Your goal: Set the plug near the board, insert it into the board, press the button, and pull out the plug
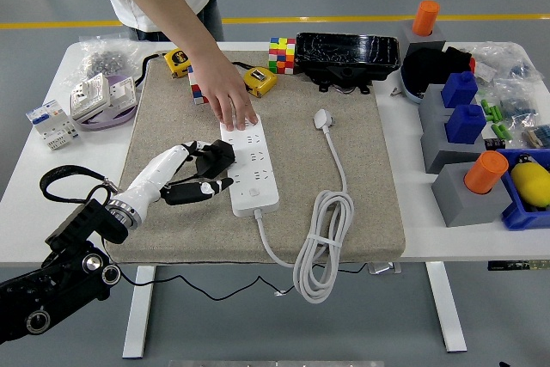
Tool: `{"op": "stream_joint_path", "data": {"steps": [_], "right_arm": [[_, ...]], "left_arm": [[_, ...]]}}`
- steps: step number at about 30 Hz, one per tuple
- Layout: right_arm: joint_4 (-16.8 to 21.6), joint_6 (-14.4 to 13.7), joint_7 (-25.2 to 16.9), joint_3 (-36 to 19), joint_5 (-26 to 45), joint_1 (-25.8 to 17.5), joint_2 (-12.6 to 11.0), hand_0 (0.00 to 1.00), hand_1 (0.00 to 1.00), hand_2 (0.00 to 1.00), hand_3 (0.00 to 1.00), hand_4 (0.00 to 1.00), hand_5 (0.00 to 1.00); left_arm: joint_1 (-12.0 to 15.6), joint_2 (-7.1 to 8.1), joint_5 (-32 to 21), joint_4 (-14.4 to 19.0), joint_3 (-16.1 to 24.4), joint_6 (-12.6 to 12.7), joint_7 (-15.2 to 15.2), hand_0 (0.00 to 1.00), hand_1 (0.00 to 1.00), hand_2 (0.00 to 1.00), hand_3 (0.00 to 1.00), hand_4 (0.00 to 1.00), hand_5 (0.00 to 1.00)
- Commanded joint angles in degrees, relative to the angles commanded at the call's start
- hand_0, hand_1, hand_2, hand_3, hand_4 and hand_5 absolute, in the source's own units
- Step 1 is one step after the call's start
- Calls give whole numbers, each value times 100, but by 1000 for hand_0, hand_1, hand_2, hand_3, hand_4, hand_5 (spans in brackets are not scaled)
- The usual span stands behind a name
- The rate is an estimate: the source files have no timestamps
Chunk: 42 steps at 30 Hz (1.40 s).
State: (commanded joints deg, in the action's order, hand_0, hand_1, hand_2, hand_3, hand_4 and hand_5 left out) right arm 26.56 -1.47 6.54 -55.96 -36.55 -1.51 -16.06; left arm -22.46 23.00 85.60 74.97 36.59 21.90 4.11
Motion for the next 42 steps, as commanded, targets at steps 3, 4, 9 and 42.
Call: {"op": "stream_joint_path", "data": {"steps": [3, 4, 9, 42], "right_arm": [[4, 0, -1, -1, -1, 2, -1, 681, 689, 697, 602, 939, 534], [4, -2, -3, -4, 1, 4, 0, 681, 689, 697, 602, 939, 534], [4, -1, -3, -1, 2, 1, -4, 681, 689, 697, 602, 939, 534], [7, 1, 0, 17, 13, -17, -27, 681, 688, 696, 601, 938, 534]], "left_arm": [[-25, -6, 5, 1, -27, -3, 9, 789, 850, 850, 810, 864, 595], [-31, -7, 11, 0, -36, -8, 19, 789, 850, 850, 810, 864, 595], [-58, -9, 5, 3, -77, -21, 42, 789, 850, 849, 810, 863, 595], [-340, -97, 26, 34, -262, -32, 92, 790, 850, 851, 807, 864, 605]]}}
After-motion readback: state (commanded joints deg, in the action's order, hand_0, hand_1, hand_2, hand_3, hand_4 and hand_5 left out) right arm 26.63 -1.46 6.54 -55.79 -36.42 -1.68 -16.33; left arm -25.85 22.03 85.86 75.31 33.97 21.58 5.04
